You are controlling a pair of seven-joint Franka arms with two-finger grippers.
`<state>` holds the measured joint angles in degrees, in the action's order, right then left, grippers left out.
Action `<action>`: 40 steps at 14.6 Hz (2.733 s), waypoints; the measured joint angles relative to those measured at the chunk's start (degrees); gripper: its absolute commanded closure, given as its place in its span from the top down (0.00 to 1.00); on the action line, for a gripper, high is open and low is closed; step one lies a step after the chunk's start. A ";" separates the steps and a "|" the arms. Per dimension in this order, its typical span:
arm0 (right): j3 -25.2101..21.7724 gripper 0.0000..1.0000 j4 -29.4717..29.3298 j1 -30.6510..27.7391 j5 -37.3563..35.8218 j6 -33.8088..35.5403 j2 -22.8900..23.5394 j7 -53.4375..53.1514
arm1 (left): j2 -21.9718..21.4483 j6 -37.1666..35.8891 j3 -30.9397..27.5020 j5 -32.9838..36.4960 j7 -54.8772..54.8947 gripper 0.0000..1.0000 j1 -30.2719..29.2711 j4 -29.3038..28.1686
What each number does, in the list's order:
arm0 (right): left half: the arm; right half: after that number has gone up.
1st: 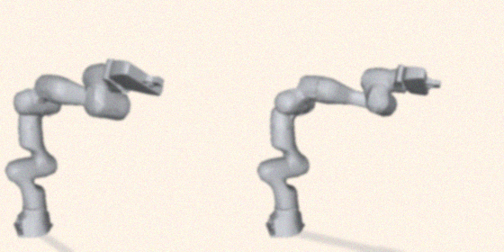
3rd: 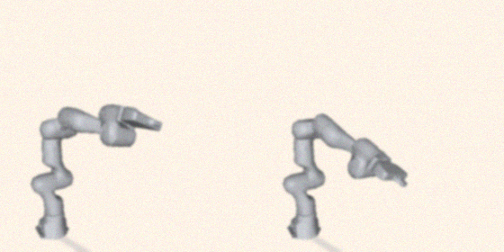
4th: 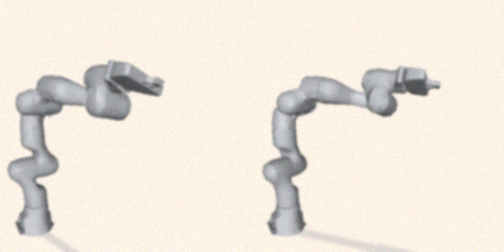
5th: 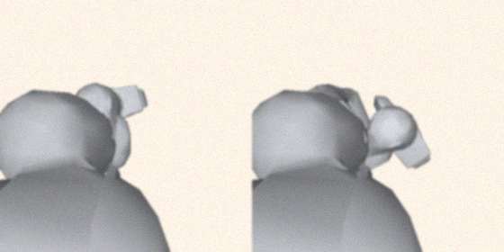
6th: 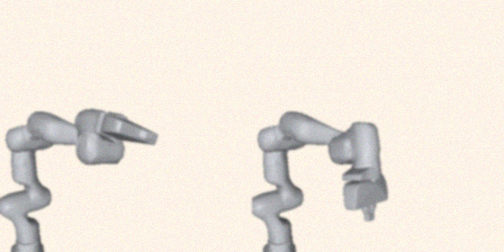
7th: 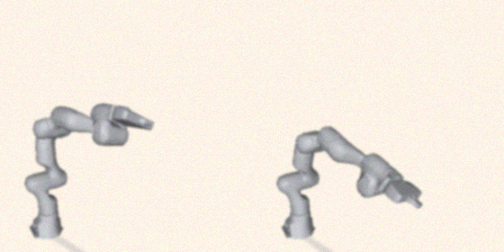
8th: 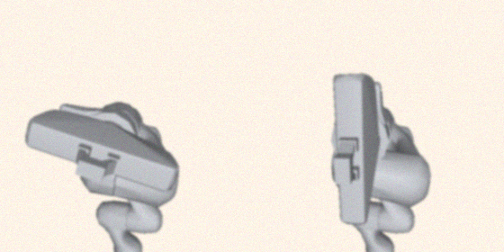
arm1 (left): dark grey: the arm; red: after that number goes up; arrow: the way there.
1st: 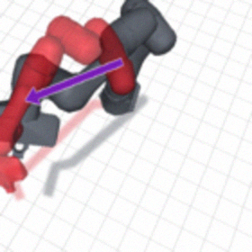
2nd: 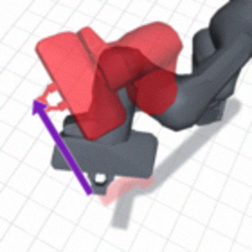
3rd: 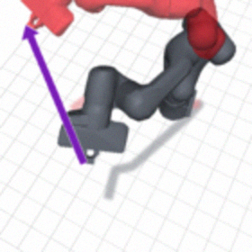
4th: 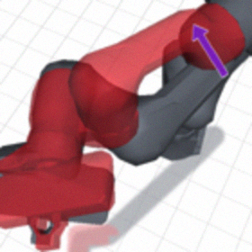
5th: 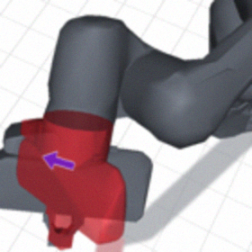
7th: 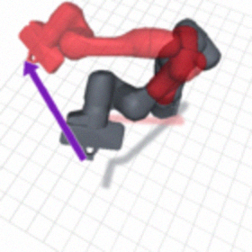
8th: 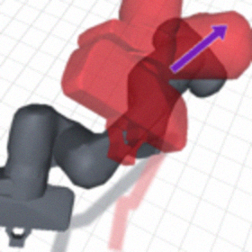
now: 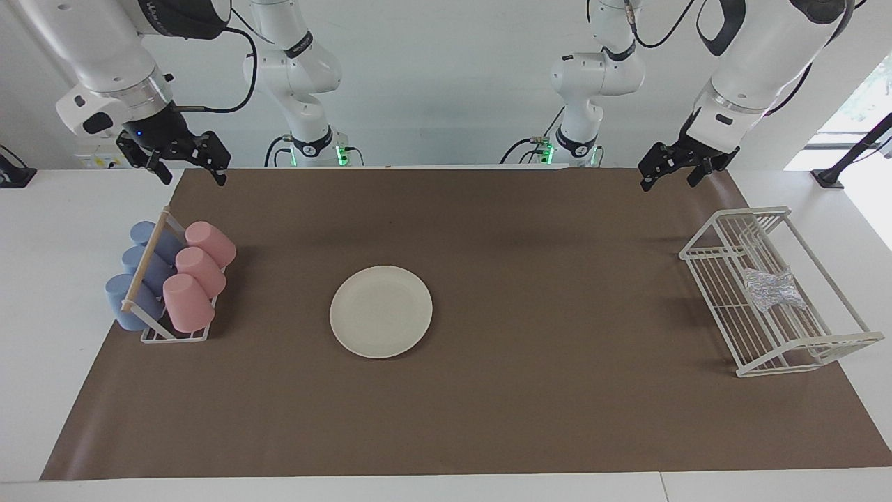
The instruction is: Wipe plate with sponge
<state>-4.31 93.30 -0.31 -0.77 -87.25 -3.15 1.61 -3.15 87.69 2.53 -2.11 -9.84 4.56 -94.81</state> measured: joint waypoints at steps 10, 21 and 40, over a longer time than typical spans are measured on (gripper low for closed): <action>0.00 1.00 -0.01 0.00 0.00 0.00 0.00 0.00 | 0.00 0.17 -0.17 0.06 -1.46 1.00 -0.01 0.00; 0.00 1.00 -0.01 0.06 0.00 0.00 0.00 0.00 | 13.40 8.17 0.36 34.37 -5.54 1.00 4.07 -0.14; 0.02 1.00 -0.02 0.38 0.00 0.00 0.00 -0.11 | 28.17 14.57 -0.75 62.32 -6.10 0.11 2.46 2.10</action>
<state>-4.30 93.28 0.08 -0.77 -87.25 -3.15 1.49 25.01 102.26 1.79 60.21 -15.94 7.02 -92.71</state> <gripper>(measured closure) 0.000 0.366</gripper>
